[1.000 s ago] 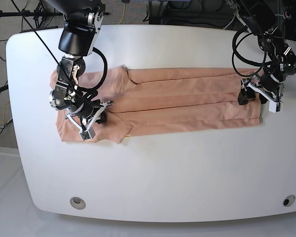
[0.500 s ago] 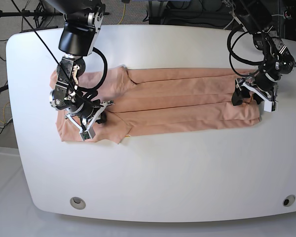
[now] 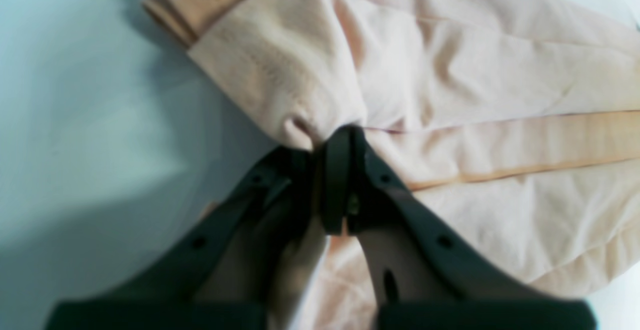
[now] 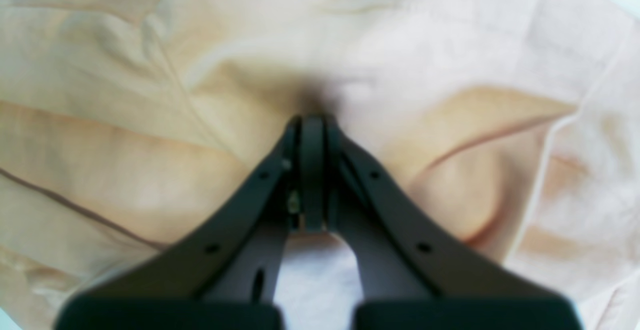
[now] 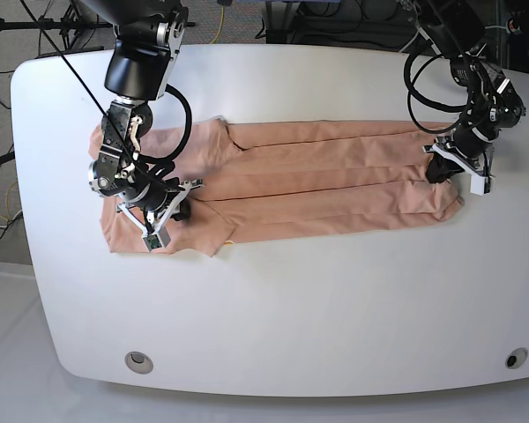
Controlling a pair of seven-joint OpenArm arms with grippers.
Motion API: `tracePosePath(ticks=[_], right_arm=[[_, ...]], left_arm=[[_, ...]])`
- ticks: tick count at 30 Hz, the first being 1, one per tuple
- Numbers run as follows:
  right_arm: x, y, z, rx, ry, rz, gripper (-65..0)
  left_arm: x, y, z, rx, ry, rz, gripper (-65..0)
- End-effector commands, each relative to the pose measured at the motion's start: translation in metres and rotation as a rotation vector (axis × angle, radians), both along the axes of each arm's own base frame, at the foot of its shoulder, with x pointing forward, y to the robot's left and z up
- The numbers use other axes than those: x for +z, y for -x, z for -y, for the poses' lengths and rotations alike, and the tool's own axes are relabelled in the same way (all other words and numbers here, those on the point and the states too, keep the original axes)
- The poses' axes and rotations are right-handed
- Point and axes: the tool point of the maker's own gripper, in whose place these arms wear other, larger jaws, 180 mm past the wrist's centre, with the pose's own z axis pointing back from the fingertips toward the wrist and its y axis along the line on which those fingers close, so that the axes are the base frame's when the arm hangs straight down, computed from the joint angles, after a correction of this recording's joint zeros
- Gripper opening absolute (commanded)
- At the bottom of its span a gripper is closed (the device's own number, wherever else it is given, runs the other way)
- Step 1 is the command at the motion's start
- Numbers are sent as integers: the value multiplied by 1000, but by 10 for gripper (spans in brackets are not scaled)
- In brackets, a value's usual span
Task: Fold the T-shirt properly
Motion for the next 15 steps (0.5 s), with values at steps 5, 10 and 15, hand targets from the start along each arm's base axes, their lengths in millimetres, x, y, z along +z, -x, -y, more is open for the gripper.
tracePosePath(ticks=[5, 10, 15], right_arm=[[-29, 34, 13, 27, 108, -177, -650], [-29, 34, 13, 27, 108, -177, -650], [-29, 34, 13, 27, 108, -177, -650]], left_arm=[[-25, 23, 3, -41, -36, -151, -606], [-13, 12, 2, -46, -54, -122, -603], [-1, 1, 6, -69, -72, -121, -602]])
